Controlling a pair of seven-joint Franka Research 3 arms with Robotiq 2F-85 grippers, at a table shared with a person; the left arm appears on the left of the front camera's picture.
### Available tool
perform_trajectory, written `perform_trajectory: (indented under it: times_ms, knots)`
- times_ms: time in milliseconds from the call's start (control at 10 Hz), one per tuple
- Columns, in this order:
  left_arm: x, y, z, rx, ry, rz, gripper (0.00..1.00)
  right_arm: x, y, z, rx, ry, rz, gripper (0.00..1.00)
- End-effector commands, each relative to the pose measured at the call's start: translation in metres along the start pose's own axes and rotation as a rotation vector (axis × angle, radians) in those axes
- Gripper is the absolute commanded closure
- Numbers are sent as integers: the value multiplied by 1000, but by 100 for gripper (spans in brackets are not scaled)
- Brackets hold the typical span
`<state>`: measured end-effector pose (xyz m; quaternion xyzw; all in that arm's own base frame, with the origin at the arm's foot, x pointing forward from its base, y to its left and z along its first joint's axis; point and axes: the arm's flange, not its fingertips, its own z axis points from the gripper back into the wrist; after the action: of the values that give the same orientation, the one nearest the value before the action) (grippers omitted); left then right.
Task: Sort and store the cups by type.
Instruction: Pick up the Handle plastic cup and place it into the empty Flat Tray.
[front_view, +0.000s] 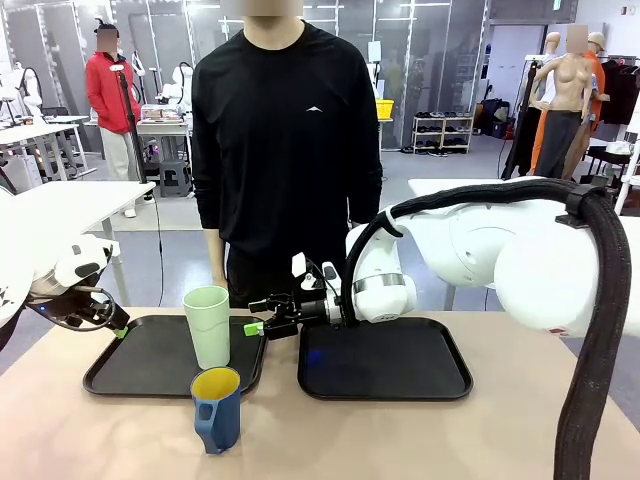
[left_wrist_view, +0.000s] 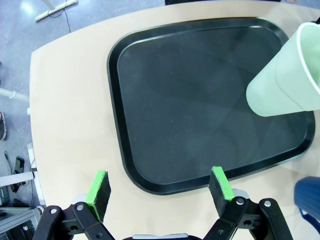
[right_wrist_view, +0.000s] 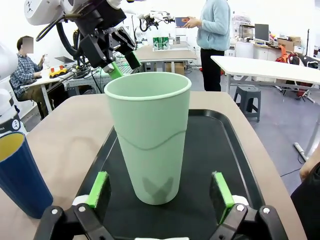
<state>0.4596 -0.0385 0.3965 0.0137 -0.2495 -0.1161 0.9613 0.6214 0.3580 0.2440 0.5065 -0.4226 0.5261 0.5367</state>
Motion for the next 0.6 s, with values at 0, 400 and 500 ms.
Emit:
perform_trajectory:
  times_ms: [0,400,500]
  knots:
    - [0,2,0,0,-1,3,0,0,0,0,0,0,0,0]
    - [0,2,0,0,-1,3,0,17,60,41,-184,326,56,0]
    - [0,2,0,0,-1,3,0,18,76,54,-225,402,46,0]
